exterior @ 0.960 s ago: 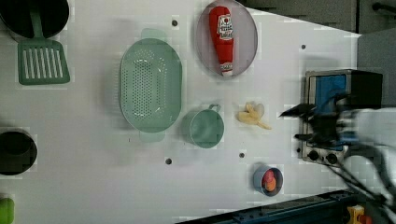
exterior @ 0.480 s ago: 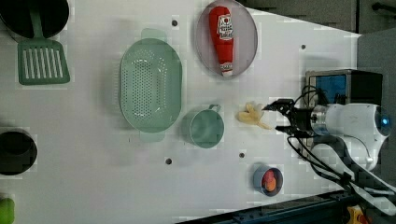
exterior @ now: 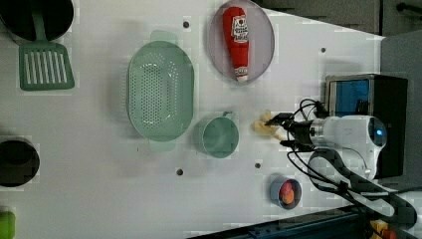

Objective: Pick Banana and place it in mug.

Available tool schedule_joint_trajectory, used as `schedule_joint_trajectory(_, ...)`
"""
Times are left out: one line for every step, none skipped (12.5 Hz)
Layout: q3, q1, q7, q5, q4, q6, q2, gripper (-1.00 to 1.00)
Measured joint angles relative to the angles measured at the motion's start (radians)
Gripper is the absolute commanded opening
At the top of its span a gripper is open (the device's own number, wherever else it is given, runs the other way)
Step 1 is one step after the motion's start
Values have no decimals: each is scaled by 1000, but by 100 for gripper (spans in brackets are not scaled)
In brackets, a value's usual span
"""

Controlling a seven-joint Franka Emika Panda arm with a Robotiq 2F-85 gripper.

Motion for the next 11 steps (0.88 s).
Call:
schedule_joint_trajectory(4,-5,-1,-5,4,28,14,43)
schedule_joint_trajectory(0,-5,-1,-17,10,36,14,18)
schedule_joint_trajectory(2,-8,-1,-15,12,38,7,-4)
schedule_joint_trajectory(4,-9,-2,5,20,46,9,-30)
schedule_joint_trajectory(6,-7,-2,4,20,45,6,-50)
schedule_joint_trajectory(3,-2,-2,0,20,45,6,-53)
schedule_joint_trajectory(5,0,-2,-1,18,50,4,-53)
schedule_joint_trajectory(8,0,-2,-7,12,56,0,-53)
schedule_joint_trajectory(21,-4,-2,-17,10,55,-9,-53)
schedule_joint_trajectory(35,-10,-2,-12,6,63,-27,-53)
schedule_joint_trajectory(38,-10,-1,-7,6,62,-44,-53)
